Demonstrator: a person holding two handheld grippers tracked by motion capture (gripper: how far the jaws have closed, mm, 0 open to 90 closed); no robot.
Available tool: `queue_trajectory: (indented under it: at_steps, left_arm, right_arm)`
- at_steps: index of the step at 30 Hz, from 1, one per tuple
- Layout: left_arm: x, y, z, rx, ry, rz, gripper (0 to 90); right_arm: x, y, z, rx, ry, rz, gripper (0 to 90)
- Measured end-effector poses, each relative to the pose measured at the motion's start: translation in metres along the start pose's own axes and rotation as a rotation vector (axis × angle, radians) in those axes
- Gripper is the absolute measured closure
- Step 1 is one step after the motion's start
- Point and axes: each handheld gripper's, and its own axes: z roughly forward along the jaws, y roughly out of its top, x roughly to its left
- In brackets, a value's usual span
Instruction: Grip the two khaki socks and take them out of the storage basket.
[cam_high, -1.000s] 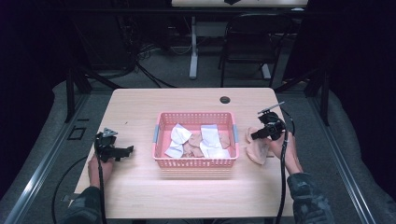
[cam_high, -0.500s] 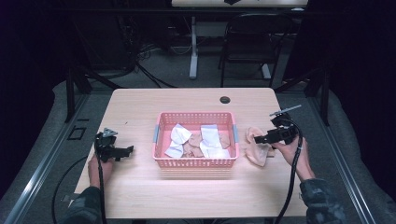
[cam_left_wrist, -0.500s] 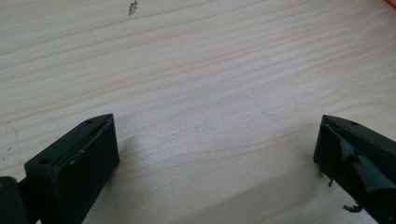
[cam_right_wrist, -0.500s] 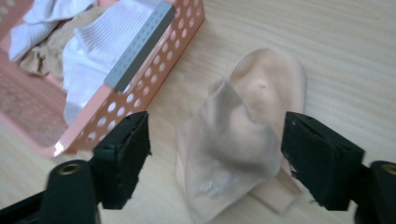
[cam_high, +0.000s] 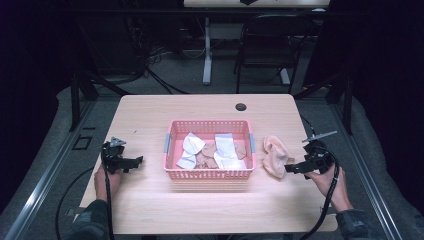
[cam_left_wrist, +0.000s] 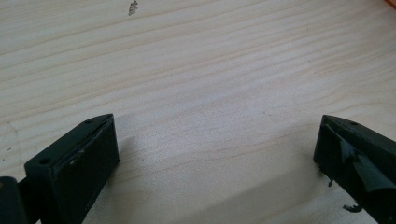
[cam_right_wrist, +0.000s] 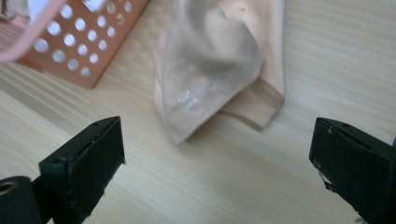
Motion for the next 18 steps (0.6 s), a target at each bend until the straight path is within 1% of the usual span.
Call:
queue_trajectory:
  at_steps: [8, 9, 10, 13, 14, 16, 18]
  left_arm:
    - [0.000, 0.000, 0.000, -0.002, -0.001, 0.000, 0.0]
    - [0.000, 0.000, 0.000, -0.002, -0.001, 0.002, 0.0]
    - [0.000, 0.000, 0.000, -0.002, -0.001, 0.000, 0.0]
    - [0.000, 0.000, 0.000, -0.003, -0.001, 0.002, 0.0]
    - [0.000, 0.000, 0.000, -0.003, -0.001, 0.002, 0.0]
    - [0.000, 0.000, 0.000, 0.001, -0.003, 0.002, 0.0]
    - [0.000, 0.000, 0.000, 0.001, -0.003, 0.003, 0.0]
  right_arm:
    - [-0.009, -0.023, 0.010, 0.057, -0.017, 0.027, 0.8]
    - [-0.010, -0.025, 0.012, 0.062, -0.019, 0.038, 0.6]
    - [-0.013, -0.027, 0.012, 0.085, -0.018, 0.035, 0.6]
    - [-0.016, -0.030, 0.016, 0.085, -0.030, 0.052, 0.8]
    - [-0.017, -0.031, 0.017, 0.076, -0.031, 0.062, 0.9]
    - [-0.019, -0.031, 0.017, 0.103, -0.041, 0.041, 1.9]
    - [-0.018, -0.030, 0.019, 0.105, -0.043, 0.040, 2.2]
